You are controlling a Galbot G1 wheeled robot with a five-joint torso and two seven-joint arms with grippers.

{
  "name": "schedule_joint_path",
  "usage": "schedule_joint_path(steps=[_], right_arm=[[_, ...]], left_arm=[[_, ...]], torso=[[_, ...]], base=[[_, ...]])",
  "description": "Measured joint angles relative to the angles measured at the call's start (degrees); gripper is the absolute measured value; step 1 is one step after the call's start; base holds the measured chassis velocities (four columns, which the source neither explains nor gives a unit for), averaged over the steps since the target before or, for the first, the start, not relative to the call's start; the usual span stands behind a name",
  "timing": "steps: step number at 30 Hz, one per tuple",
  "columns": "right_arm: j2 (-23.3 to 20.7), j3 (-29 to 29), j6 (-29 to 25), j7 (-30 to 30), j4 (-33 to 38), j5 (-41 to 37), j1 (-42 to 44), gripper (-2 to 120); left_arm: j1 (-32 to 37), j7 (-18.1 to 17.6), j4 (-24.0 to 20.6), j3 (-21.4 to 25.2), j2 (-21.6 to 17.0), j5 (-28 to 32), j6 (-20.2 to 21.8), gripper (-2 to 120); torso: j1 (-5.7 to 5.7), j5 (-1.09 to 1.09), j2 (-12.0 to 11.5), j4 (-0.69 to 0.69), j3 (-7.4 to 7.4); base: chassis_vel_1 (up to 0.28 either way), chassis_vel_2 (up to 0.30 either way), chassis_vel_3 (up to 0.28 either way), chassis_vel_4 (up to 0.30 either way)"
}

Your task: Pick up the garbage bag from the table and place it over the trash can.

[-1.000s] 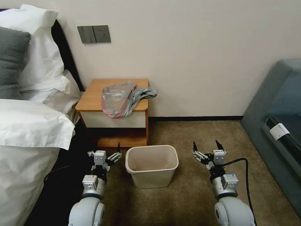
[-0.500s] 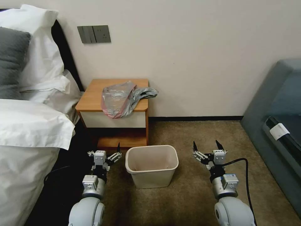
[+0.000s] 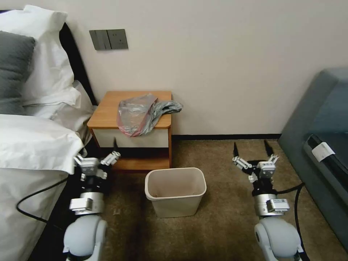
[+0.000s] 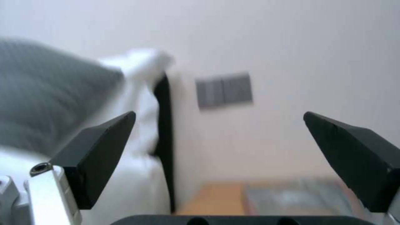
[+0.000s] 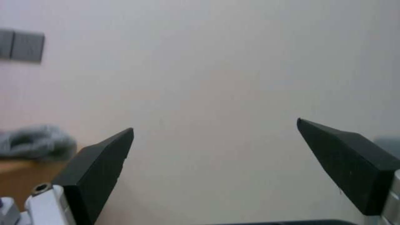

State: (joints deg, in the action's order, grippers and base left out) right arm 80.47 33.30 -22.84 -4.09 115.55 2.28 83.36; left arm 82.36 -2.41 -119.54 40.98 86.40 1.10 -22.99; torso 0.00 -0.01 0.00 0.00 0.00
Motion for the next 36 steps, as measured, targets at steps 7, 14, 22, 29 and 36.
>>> schedule_joint_path(steps=[7, 14, 22, 29, 36], right_arm=[[-2.28, 0.77, -9.53, -1.75, 0.40, 1.00, -2.26, 100], [-4.43, 1.52, -18.42, -3.40, 0.84, 1.90, -4.45, 100], [-4.60, 1.54, -19.76, -3.42, 0.68, 1.84, -4.66, 100], [-2.08, -0.36, -24.69, 3.48, -5.51, -2.69, -3.98, 100], [-1.75, -0.42, -24.63, 3.98, -9.63, -3.98, -4.90, 100]], left_arm=[[-2.68, -1.02, -2.10, 3.91, 0.22, 0.48, -9.59, 100], [-4.76, -1.83, -3.74, 6.95, 0.35, 0.83, -16.96, 100], [-4.79, -1.69, -3.74, 7.04, 0.42, 0.99, -17.63, 100], [-0.22, 9.78, 4.91, 3.61, 1.54, 5.39, -22.08, 99], [0.04, 10.60, 8.96, 2.82, 1.61, 6.55, -22.65, 97]], torso=[[0.00, 0.01, 0.00, 0.00, 0.00], [0.00, 0.01, 0.00, 0.01, 0.00], [0.00, -0.01, 0.00, 0.00, 0.00], [0.01, -0.03, 0.00, 0.01, 0.01], [0.01, -0.02, -0.01, 0.00, 0.02]], base=[[0.000, 0.000, 0.000, 0.000], [0.000, 0.000, 0.000, 0.000], [0.000, 0.000, 0.000, 0.000], [0.000, 0.000, 0.000, 0.000], [0.000, 0.000, 0.000, 0.000]])
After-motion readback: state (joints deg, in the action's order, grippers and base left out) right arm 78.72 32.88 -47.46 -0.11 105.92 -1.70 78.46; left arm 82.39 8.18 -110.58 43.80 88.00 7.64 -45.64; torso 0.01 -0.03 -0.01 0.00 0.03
